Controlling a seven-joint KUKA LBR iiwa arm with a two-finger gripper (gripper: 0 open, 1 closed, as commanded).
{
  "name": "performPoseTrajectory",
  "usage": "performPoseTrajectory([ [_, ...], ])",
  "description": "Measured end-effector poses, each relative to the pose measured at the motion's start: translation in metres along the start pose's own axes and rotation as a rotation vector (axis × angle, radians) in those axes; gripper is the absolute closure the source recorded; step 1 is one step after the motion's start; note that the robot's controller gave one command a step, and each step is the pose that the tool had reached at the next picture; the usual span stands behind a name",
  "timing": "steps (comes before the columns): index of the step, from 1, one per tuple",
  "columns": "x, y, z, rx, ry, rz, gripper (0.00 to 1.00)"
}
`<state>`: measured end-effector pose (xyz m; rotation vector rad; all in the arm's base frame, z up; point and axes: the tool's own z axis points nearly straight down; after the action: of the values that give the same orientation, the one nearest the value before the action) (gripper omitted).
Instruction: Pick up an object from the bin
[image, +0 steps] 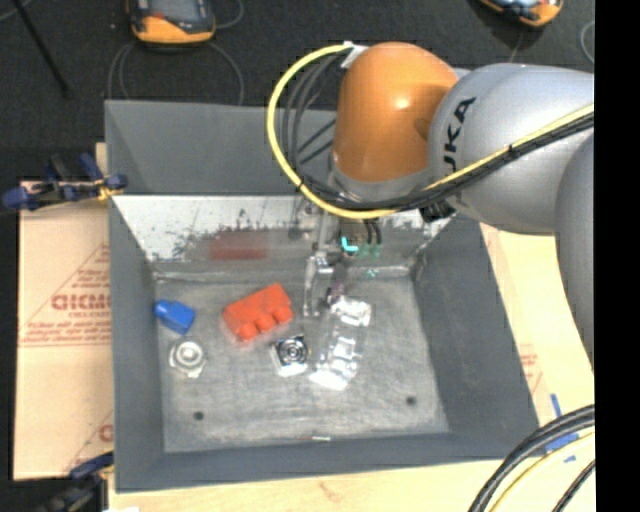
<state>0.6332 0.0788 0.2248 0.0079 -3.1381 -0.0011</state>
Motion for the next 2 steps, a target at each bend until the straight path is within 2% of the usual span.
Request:
performPoseTrajectory([
  [1,-0.0071,0.0208,0.1456,0.003,-0.003,-0.329,0.00],
  [2,-0.0081,0.0220,0.1422,-0.001,-0.008,-0.326,1.00],
])
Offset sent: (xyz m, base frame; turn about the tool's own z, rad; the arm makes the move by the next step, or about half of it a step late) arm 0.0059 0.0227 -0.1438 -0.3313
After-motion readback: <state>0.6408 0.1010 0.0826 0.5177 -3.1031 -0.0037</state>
